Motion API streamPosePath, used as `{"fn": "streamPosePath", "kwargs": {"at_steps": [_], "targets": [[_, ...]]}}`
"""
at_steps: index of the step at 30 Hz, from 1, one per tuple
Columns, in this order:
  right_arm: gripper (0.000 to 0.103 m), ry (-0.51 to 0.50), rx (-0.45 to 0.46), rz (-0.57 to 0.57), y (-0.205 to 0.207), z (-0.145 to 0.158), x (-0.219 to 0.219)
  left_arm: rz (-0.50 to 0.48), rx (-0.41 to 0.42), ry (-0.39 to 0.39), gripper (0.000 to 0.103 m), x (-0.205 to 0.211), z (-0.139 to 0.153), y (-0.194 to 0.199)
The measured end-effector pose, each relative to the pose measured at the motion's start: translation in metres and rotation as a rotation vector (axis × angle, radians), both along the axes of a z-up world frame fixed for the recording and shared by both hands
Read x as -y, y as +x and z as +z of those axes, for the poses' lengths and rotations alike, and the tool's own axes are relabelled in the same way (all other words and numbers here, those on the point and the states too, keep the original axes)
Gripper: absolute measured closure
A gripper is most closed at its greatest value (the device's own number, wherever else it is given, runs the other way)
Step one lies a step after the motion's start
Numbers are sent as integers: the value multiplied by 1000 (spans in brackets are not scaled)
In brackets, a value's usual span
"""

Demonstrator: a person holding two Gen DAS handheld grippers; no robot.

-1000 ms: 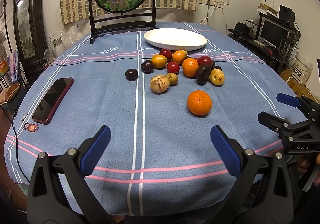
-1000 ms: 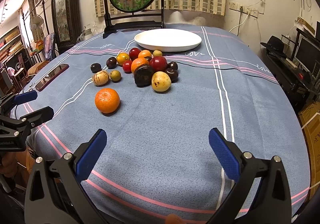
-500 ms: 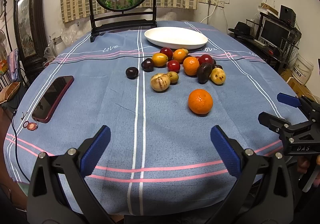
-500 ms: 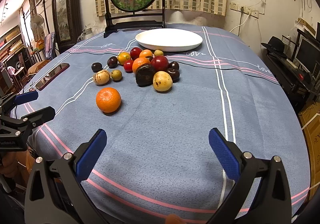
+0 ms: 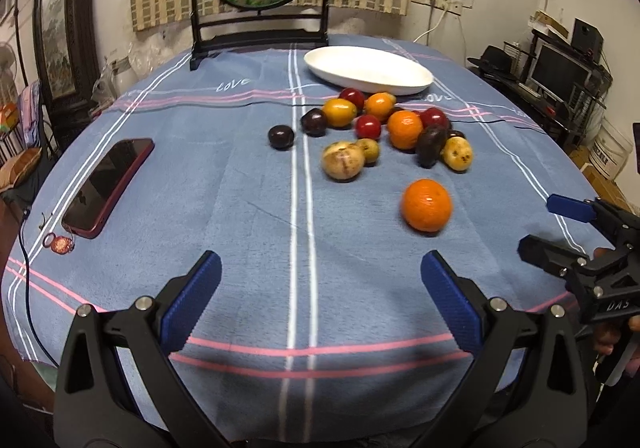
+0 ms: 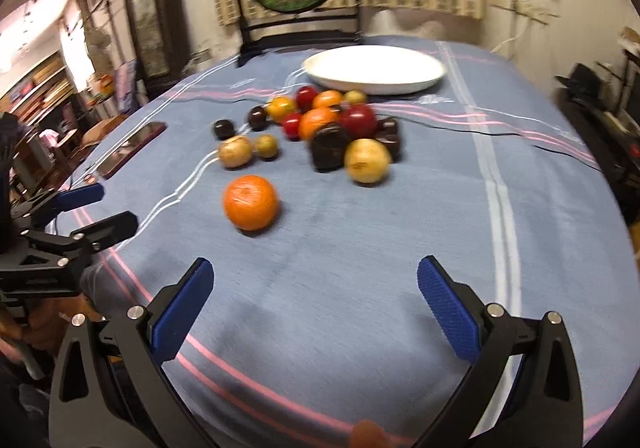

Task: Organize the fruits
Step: 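Grasp the mandarin with the right tool while the left tool grasps the pale speckled pear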

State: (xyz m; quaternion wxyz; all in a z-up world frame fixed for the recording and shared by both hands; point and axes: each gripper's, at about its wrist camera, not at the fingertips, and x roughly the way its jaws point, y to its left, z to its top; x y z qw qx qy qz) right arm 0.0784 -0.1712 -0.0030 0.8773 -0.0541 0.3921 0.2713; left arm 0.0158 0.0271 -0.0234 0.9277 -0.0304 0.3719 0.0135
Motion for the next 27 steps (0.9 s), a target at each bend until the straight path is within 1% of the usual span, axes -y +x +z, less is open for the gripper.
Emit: {"fn": "streamPosePath", "kwargs": {"at_steps": [1, 2, 3, 7, 10, 11, 12, 13, 14, 16, 18, 21, 23, 24, 26, 27], "targets": [[5, -5, -11, 22, 6, -2, -9, 4, -5, -2, 2, -4, -1, 3], [17, -11, -19, 41, 10, -3, -17, 6, -8, -3, 2, -6, -2, 4], [22, -15, -26, 61, 13, -4, -24, 8, -9, -5, 2, -9, -2, 5], [26, -59, -71, 139, 34, -11, -57, 14, -7, -28, 2, -23, 0, 12], [26, -87, -91, 173, 43, -15, -72, 9, -6, -42, 2, -33, 2, 20], [27, -97, -95, 185, 45, -16, -76, 2, -8, -47, 2, -35, 2, 23], [32, -103, -101, 197, 47, -18, -78, -4, -9, -49, 2, -35, 3, 27], [49, -104, -112, 212, 48, -20, -81, -15, -13, -51, 2, -37, 4, 32], [57, -114, -111, 208, 49, -21, -82, -27, -17, -52, 2, -37, 4, 37], [58, -100, -119, 214, 50, -21, -79, -58, -31, -58, 2, -37, 5, 50], [59, -65, -129, 209, 50, -18, -68, -100, -37, -53, 5, -33, 6, 62], [59, -10, -128, 173, 52, -11, -49, -204, -52, -33, 16, -21, 7, 89], [59, 14, -123, 132, 56, -6, -35, -247, -74, -28, 29, -14, 3, 105], [59, 25, -126, 117, 57, -5, -30, -273, -89, -28, 32, -11, 0, 116], [59, 36, -134, 95, 63, -4, -21, -299, -122, -35, 46, -7, -6, 129], [59, 36, -134, 90, 65, -4, -18, -317, -147, -44, 49, -5, -11, 138]]}}
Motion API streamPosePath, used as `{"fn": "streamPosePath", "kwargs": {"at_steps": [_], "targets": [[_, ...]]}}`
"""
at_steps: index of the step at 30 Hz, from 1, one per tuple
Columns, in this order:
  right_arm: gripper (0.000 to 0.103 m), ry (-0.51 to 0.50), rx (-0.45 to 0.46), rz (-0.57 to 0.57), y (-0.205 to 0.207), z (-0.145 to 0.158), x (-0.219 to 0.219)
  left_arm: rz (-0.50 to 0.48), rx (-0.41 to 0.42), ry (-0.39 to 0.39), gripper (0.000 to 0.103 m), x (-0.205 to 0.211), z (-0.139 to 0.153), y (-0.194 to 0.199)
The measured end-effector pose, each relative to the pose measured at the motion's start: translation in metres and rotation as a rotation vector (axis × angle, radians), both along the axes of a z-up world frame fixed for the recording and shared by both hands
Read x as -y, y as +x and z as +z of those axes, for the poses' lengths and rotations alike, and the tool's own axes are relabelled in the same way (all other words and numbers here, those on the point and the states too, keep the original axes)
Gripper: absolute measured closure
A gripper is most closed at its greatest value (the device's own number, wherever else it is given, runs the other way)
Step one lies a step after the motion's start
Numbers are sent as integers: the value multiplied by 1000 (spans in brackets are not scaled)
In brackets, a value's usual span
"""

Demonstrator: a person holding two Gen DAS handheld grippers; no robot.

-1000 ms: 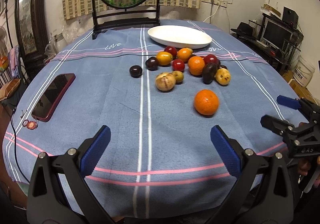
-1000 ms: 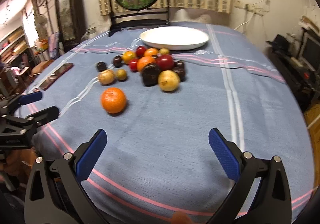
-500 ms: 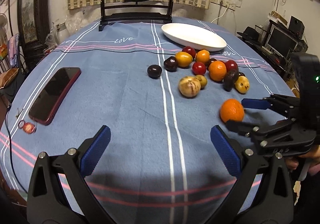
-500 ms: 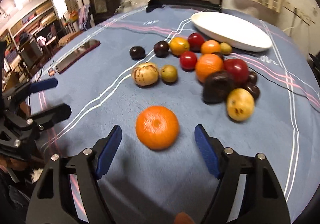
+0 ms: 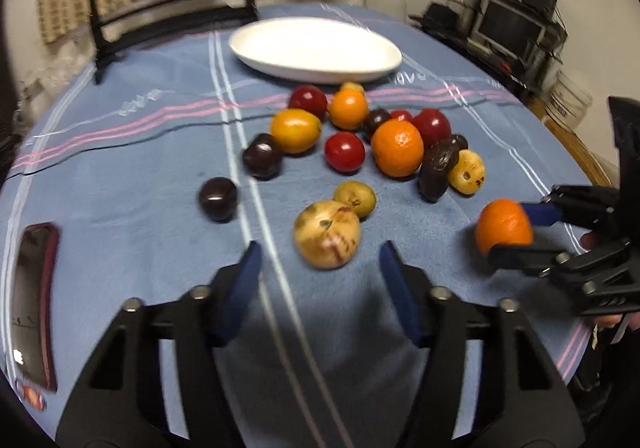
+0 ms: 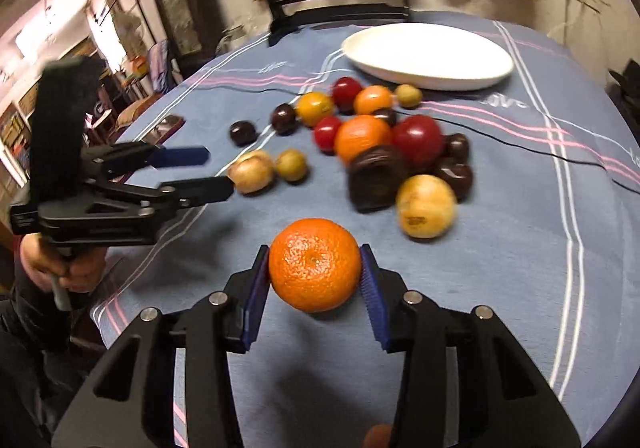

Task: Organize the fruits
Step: 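Grasp the mandarin with the right tool while the left tool grasps the pale speckled pear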

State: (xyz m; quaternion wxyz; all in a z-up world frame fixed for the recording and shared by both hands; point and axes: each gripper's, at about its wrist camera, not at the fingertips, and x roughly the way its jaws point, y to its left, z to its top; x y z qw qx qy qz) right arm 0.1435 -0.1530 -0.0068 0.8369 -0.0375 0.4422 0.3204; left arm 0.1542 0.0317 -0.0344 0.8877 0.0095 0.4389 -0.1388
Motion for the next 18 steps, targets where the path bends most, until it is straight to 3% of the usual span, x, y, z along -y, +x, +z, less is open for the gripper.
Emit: {"fn": "streamPosePath", "kwargs": {"at_steps": [2, 6, 8, 12, 15, 18], "targets": [[59, 4, -4, -9, 4, 2, 5, -15, -28, -8, 55, 2, -6, 11], [59, 9, -8, -6, 14, 8, 12, -33, -50, -8, 56, 7, -14, 24], [59, 9, -6, 7, 23, 12, 12, -35, -47, -6, 63, 7, -15, 26], [59, 23, 14, 10, 49, 30, 17, -49, -66, -35, 64, -1, -13, 22], [59, 50, 22, -24, 79, 43, 23, -56, -65, -48, 64, -11, 3, 24], [59, 93, 24, -74, 129, 54, 23, -39, 9, -53, 64, -20, 37, 47]]}}
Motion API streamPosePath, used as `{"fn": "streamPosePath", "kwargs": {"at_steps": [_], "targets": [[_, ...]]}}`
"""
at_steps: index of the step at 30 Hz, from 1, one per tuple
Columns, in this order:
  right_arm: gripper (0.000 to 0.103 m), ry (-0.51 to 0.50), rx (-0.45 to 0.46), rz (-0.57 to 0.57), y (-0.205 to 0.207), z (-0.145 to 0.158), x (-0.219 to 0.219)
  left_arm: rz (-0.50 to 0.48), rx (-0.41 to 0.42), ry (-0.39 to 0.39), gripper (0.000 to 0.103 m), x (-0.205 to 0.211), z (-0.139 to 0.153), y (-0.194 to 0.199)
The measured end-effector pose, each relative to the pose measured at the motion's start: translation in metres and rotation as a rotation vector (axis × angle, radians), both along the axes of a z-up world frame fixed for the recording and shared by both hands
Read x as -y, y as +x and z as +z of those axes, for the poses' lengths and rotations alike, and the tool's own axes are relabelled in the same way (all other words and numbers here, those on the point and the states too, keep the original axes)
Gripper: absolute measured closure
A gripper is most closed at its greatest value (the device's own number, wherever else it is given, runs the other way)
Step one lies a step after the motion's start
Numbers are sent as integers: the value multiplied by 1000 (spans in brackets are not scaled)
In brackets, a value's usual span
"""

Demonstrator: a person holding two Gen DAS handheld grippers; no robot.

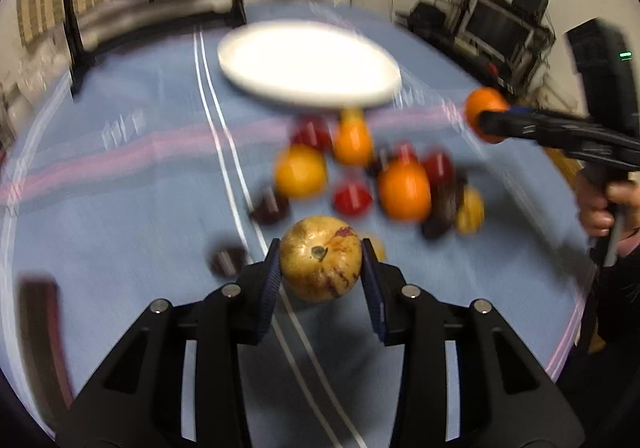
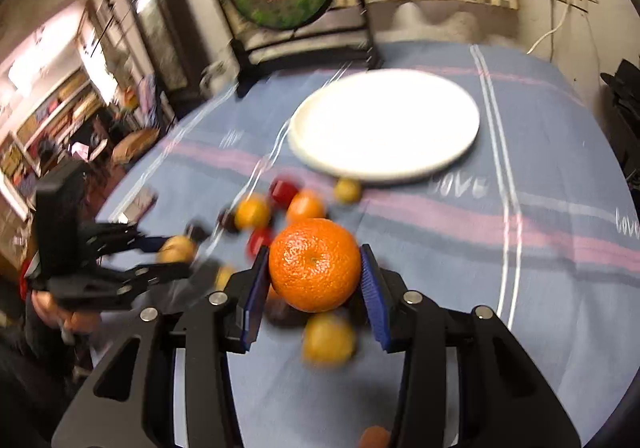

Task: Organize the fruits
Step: 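Carry both fruits onto the white plate and open both tools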

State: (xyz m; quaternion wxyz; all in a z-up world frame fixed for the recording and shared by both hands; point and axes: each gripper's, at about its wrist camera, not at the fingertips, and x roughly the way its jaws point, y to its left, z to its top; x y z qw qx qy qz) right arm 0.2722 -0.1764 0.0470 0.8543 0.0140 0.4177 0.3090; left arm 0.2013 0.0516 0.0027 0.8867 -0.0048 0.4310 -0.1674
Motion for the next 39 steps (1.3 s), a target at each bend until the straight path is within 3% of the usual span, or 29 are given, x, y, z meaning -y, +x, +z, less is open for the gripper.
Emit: {"fn": "streamPosePath", "kwargs": {"at_steps": [2, 5, 10, 15, 19, 22, 25, 26, 29, 33, 39], "targets": [[59, -5, 9, -40, 44, 1, -7, 21, 55, -1, 64, -2, 21, 31], [59, -49, -5, -69, 95, -12, -20, 28, 61, -24, 64, 0, 34, 92], [59, -116, -79, -96, 151, -46, -31, 43, -13, 15, 64, 22, 11, 182], [59, -150, -96, -92, 165, -62, -37, 55, -92, 35, 64, 36, -16, 223], [58, -186, -91, -80, 166, -67, -45, 69, -114, 66, 62, 39, -29, 227], [52, -205, -63, -74, 161, -62, -46, 102, -89, 81, 32, 35, -24, 219], [50, -174, -3, -69, 136, -41, -39, 115, -9, 110, 20, 27, -1, 193], [42, -159, 21, -68, 126, -34, -35, 129, 24, 119, 13, 23, 7, 179], [38, -97, 86, -56, 86, -18, -16, 155, 84, 105, 10, 7, 20, 138], [38, -29, 82, -18, 34, -23, 4, 152, 56, 85, 9, -5, 10, 90], [38, -46, 53, 25, -19, -40, 16, 185, 51, 15, 9, -27, -9, 47]]}}
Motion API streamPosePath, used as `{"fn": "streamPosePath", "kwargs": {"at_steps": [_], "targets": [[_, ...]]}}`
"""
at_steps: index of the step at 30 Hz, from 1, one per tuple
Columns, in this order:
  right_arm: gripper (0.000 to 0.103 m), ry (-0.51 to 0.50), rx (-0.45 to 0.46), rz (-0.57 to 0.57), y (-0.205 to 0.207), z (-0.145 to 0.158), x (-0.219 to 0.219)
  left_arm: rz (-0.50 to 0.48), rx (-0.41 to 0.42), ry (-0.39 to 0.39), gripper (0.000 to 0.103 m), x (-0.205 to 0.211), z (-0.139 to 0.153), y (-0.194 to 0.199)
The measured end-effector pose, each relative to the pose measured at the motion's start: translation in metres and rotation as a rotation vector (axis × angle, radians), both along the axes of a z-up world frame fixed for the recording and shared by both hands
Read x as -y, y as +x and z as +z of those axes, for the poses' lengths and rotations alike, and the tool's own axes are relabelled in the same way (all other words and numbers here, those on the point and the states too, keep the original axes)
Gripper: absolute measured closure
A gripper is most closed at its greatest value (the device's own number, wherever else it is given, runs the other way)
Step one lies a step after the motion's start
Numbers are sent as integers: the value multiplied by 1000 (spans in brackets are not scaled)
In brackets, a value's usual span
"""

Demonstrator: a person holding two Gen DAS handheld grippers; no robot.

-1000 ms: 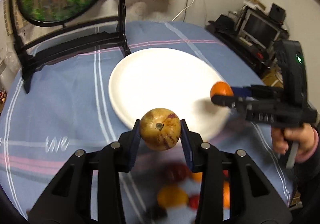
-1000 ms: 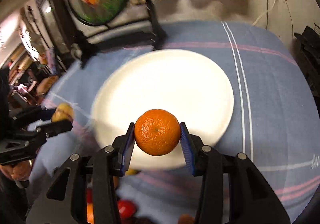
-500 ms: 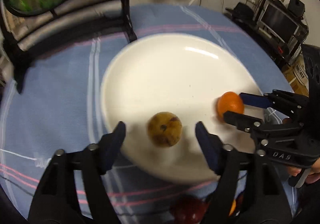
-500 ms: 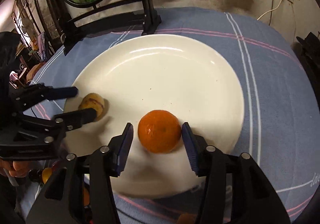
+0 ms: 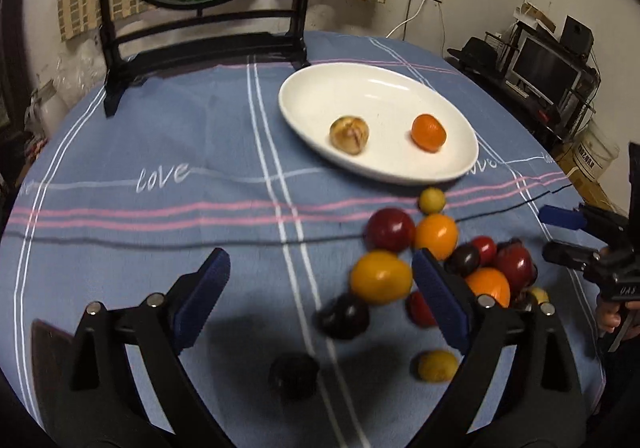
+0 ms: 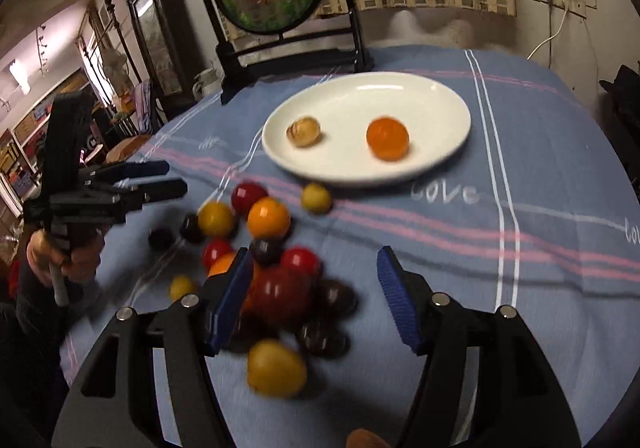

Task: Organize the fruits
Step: 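Carry both fruits onto the white plate and open both tools, then grasp the pale yellow pear with the right tool while the left tool grasps a dark plum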

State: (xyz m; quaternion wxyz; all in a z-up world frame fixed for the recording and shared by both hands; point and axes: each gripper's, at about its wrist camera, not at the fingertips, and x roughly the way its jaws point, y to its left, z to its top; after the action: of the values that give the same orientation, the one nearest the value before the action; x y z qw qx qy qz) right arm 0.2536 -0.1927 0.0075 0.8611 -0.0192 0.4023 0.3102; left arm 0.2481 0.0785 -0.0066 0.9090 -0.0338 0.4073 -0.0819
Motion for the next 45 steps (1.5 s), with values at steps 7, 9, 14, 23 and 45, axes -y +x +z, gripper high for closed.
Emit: {"fn": "streamPosePath", "kwargs": {"at_steps": [7, 9, 14, 23, 45], "targets": [[40, -55, -81, 15, -33, -18, -2, 52, 1, 8, 9, -24, -14, -27], [47, -78, -104, 31, -34, -24, -6, 70, -5, -3, 9, -32, -16, -31], [52, -94, -125, 56, -35, -30, -17, 73, -12, -32, 9, -42, -23, -41], [67, -19, -160, 34, -26, -37, -4, -19, -39, -12, 11, -31, -33, -47], [67, 68, -163, -12, -24, -30, 15, -127, -77, 99, 75, -9, -47, -45]]}}
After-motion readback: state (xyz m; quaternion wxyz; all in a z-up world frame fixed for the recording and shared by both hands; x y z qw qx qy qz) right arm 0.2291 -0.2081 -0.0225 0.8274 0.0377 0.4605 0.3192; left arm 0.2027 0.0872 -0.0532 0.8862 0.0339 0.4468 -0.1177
